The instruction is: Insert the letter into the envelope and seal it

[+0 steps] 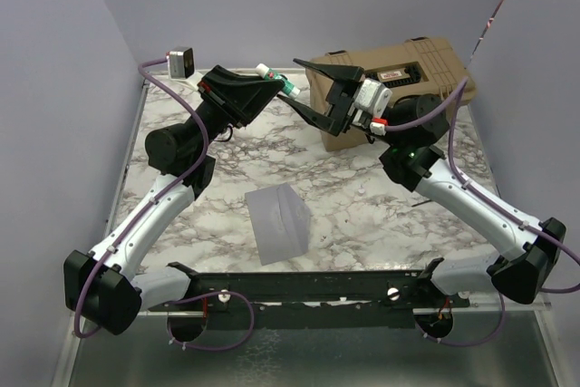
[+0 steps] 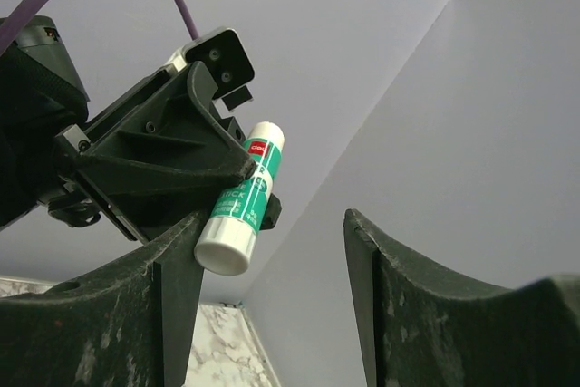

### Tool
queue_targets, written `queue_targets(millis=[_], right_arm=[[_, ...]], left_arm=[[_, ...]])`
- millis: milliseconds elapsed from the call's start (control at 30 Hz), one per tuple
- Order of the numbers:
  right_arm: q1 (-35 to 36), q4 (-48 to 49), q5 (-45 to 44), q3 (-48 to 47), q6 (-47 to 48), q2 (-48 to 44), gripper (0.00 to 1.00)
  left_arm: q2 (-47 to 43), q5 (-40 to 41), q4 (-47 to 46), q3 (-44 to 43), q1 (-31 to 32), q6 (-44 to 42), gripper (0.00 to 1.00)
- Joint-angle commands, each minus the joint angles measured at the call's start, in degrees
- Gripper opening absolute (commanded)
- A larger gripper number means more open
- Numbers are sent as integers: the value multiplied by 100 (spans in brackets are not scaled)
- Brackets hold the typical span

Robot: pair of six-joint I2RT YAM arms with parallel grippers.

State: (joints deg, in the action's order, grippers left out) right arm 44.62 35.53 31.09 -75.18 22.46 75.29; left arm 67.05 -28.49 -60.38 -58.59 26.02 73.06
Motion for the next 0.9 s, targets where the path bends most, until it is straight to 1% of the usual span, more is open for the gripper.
queue_targets(millis=[0, 200, 300, 367, 433, 467, 633, 667, 700, 767, 800, 833, 867], right_arm=[[7, 183, 75, -248, 93, 150, 59], [12, 68, 52, -437, 230, 286, 40], [6, 71, 129, -524, 134, 309, 28], [5, 13, 194, -550, 77, 283, 18], [11, -108, 219, -559, 76, 248, 6], [9, -182, 209, -545, 104, 223, 1], [7, -344, 117, -348, 235, 83, 1], [8, -369, 110, -330, 241, 66, 1], [10, -385, 89, -304, 250, 47, 1], [10, -382, 33, -235, 242, 11, 1], [7, -369, 3, -208, 238, -7, 1], [7, -356, -43, -186, 179, -27, 1], [9, -381, -94, -182, 140, -48, 1]], left_arm=[[-60, -16, -123, 17, 57, 41, 0], [-103, -82, -117, -27, 87, 51, 0], [-104, -78, -123, 9, 88, 64, 0], [-96, -63, -118, 14, 97, 73, 0], [-89, -44, -115, -1, 89, 68, 0], [-85, -36, -100, -22, 92, 68, 0], [-37, 59, 65, -71, 89, 67, 6], [-26, 75, 98, -80, 88, 68, 10], [-21, 98, 130, -87, 89, 68, 16], [-21, 138, 179, -96, 88, 64, 36], [-29, 157, 207, -100, 87, 54, 49], [-40, 174, 249, -107, 87, 25, 60], [-54, 166, 310, -127, 92, -17, 67]])
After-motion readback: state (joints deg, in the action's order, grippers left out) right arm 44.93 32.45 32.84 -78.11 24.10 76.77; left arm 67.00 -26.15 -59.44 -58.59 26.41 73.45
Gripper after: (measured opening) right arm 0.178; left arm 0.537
